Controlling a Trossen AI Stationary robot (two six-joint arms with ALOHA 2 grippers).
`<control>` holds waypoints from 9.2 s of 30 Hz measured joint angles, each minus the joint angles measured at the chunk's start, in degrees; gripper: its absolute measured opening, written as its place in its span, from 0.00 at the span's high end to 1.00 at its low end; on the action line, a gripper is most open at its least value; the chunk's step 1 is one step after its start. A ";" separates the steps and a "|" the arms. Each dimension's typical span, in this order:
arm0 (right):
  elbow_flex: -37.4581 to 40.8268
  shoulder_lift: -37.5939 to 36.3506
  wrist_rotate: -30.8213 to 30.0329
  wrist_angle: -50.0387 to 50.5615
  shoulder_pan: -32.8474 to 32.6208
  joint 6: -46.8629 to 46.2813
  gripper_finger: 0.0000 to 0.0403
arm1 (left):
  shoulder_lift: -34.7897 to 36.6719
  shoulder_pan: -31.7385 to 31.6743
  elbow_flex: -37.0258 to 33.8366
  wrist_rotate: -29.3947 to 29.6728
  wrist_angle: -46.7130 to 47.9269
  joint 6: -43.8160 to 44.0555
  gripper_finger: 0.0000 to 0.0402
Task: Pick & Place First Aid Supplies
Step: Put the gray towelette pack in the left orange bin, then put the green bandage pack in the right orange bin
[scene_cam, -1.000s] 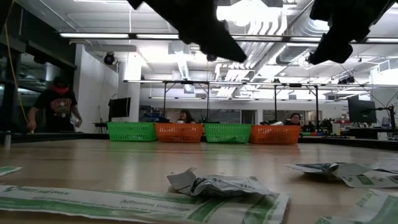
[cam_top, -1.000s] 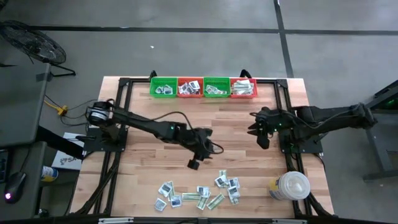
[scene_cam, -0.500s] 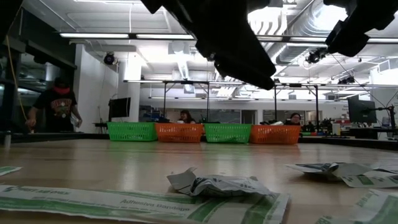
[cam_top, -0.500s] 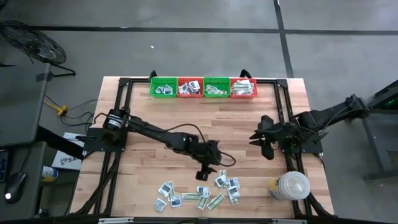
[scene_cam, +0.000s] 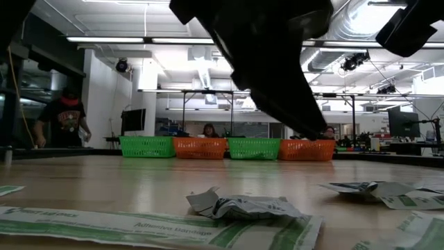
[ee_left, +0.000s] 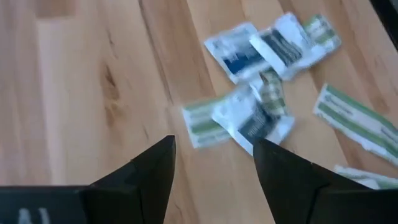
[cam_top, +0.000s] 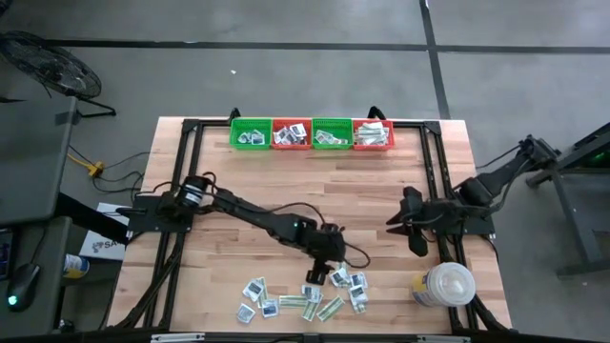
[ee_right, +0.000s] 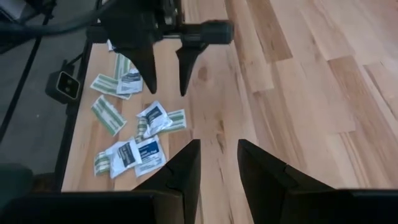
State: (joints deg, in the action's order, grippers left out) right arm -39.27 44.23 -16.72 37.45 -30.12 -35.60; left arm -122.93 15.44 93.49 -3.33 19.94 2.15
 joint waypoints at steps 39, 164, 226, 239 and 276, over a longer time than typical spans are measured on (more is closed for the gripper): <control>-0.02 0.07 -0.75 0.00 -3.42 -0.22 0.75 | -8.41 -0.13 3.42 -14.84 -3.23 30.77 0.47; 0.00 -0.04 -17.26 -1.33 13.11 -7.91 0.75 | 16.59 -46.34 3.17 12.65 36.27 -51.79 1.00; 0.00 -0.04 -9.22 -2.34 20.75 -7.52 0.75 | 5.16 -45.38 24.27 7.11 52.41 -53.41 0.65; 0.00 2.52 2.38 -3.46 20.60 -8.80 0.75 | 5.61 -31.23 24.72 11.65 66.78 -33.62 0.65; -24.44 48.83 11.81 1.83 2.39 -16.96 0.62 | 23.90 26.11 14.46 45.04 68.52 27.53 0.65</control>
State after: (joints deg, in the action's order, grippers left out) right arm -63.70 93.06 -4.90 39.28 -27.73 -52.56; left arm -99.03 41.56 107.95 41.71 88.46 29.68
